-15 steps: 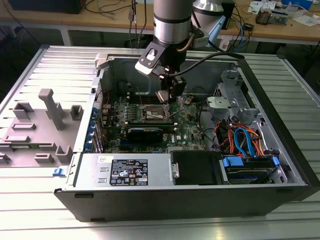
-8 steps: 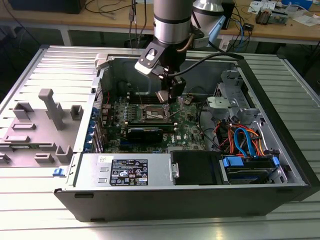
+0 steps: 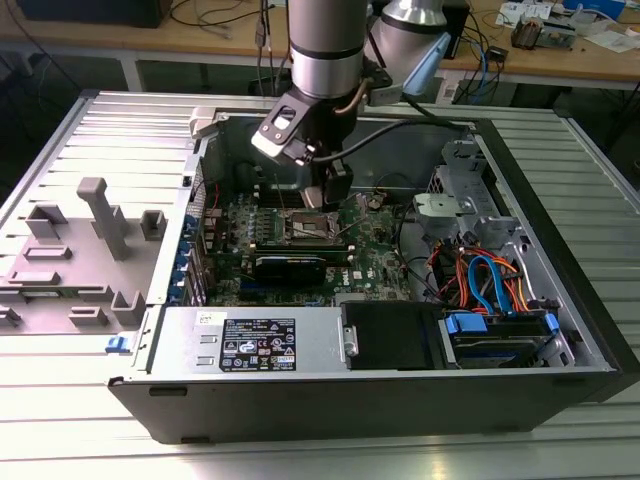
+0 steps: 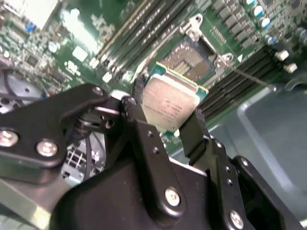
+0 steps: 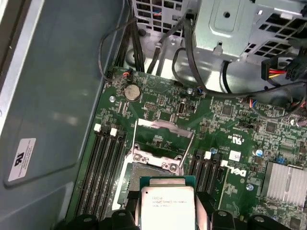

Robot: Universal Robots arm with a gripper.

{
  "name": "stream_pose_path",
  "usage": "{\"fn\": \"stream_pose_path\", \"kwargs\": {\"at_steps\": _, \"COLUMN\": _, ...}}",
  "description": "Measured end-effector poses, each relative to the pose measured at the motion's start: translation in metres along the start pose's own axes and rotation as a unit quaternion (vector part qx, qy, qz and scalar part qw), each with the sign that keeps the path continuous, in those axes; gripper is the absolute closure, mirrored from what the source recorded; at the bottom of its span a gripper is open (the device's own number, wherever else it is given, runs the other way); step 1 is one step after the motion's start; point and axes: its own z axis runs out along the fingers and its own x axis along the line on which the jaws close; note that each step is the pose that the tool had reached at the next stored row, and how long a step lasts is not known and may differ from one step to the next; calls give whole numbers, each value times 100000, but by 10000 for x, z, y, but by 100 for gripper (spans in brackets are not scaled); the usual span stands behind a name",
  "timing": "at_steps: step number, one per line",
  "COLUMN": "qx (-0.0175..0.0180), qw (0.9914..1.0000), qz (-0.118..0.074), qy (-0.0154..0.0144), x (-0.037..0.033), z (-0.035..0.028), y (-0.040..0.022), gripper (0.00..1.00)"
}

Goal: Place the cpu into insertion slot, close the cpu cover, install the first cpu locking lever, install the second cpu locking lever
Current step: 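Place the cpu into insertion slot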

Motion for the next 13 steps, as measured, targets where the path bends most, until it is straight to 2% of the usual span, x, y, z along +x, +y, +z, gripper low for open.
{"fn": "stream_pose_path", "kwargs": {"at_steps": 3, "qx": -24, "qw": 99980, "qz": 1994, "qy": -133, "x": 2, "z": 60, "y": -4, "gripper": 45}}
{"fn": "stream_pose_path", "kwargs": {"at_steps": 5, "qx": -36, "qw": 99919, "qz": 4024, "qy": -269, "x": 1, "z": 100, "y": -8, "gripper": 45}}
{"fn": "stream_pose_path", "kwargs": {"at_steps": 6, "qx": -37, "qw": 99902, "qz": 4416, "qy": -298, "x": 2, "z": 103, "y": -9, "gripper": 45}}
{"fn": "stream_pose_path", "kwargs": {"at_steps": 13, "qx": -46, "qw": 99894, "qz": 4592, "qy": -308, "x": 2, "z": 105, "y": -9, "gripper": 45}}
